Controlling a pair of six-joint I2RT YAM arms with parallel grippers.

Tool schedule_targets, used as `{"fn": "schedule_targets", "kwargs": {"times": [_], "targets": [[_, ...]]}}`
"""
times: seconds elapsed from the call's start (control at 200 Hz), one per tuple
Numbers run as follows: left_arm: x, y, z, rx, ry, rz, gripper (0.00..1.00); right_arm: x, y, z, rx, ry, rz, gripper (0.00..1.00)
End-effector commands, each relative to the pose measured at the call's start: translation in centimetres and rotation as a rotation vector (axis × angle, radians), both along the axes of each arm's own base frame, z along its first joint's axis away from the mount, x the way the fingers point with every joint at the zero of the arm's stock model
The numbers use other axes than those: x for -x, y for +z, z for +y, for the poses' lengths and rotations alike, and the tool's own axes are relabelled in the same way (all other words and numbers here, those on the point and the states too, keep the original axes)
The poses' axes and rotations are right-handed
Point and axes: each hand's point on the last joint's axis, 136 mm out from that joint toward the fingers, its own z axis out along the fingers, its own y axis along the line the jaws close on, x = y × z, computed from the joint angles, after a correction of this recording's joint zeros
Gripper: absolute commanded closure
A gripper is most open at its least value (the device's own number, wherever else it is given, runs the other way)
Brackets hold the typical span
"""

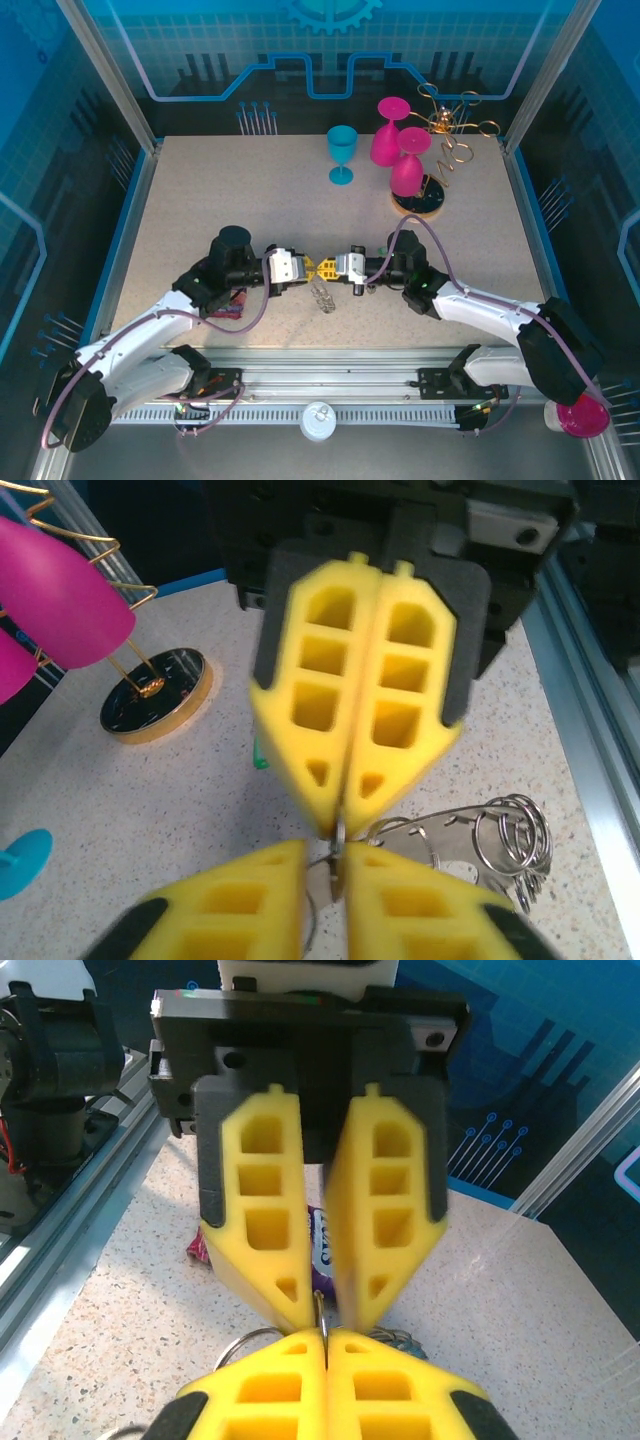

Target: Put the keys on the keyring

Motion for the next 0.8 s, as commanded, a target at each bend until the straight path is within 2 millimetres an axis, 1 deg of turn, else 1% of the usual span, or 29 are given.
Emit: {"fn": "schedule_targets", "kwargs": {"times": [0.0,0.04,0.06,0.225,0.36,0.44,0.64,0.795], "targets": [[0.2,0.9,0.1,0.044,0.019,-0.016,0.59,-0.1,1.1,0.4,-0.037,-0.017,-0.027,1.00],[0.2,0.9,0.4,0.049,0.039,-0.007,0.51,-0.3,1.3,0.3,-0.046,-0.028,-0.029,1.00],[0.2,0.8,0.6,0.050,0.053,-0.002,0.48,-0.3,1.3,0.2,-0.047,-0.033,-0.028,1.00],[0.9,0.3,2.4,0.081,0.160,0.050,0.42,-0.6,1.6,-0.1,-0.077,-0.062,-0.022,1.00],[1.2,0.1,3.9,0.127,0.257,0.100,0.42,-0.5,2.0,-0.1,-0.105,-0.054,-0.001,1.00],[1.1,0.5,4.2,0.164,0.290,0.134,0.44,-0.6,2.3,-0.1,-0.122,-0.057,0.016,1.00],[1.7,0.2,3.7,0.223,0.287,0.289,0.46,-1.2,2.9,-0.2,-0.159,-0.089,0.056,1.00],[1.6,0.6,3.4,0.259,0.284,0.321,0.45,-1.2,3.1,-0.2,-0.162,-0.089,0.071,1.00]]}}
